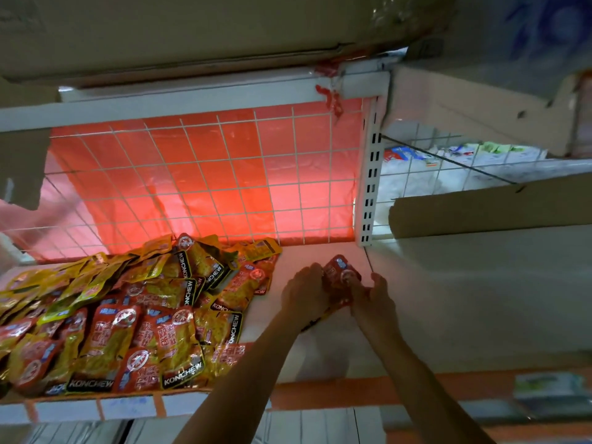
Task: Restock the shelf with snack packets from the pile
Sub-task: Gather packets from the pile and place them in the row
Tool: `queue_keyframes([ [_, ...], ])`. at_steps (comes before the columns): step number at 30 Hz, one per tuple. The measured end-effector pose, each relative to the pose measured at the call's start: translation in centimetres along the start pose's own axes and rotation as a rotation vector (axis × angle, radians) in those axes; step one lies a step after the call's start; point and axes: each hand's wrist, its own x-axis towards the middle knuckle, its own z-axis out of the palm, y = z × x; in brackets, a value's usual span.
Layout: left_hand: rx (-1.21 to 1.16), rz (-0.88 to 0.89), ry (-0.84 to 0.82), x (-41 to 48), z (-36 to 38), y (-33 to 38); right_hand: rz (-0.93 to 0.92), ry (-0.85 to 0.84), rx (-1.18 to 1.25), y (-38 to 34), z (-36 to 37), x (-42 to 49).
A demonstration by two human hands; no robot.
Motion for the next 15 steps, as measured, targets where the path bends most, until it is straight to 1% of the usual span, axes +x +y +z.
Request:
queue_keyframes([
  [2, -0.13, -0.023, -0.006, 0.0, 0.5, 1.7, 0.125, 0.004, 0.228, 0.1, -1.0, 0.1],
  [4, -0.412, -0.056, -0.023, 0.1, 1.1, 3.4, 0.215, -0.026, 0.35, 0.2, -2.3, 0.4],
  [6, -0.726, -0.106, -0.058, 0.0, 1.6, 5.5, 0.214, -0.075, 0.346, 0.5, -3.9, 0.4],
  [7, -0.828, -0.123, -0.08, -0.1, 1.9, 6.5, 0.192, -0.087, 0.331, 0.8, -4.9, 0.3],
  [9, -0.964, -0.139, -0.154, -0.2, 2.7, 8.8, 0.159, -0.054, 0.307, 1.5, -7.1, 0.1],
  [11, -1.115, -0.17, -0.234, -0.6, 3.6, 11.2, 0.142, 0.013, 0.293, 2.4, -9.7, 0.0],
  [13, -1.205, -0.175, -0.288, -1.2, 4.6, 13.8, 0.13, 0.072, 0.277, 3.4, -12.7, 0.0],
  [15, -1.196, -0.135, -0.322, -1.9, 5.6, 16.6, 0.134, 0.123, 0.266, 4.5, -16.0, 0.0],
])
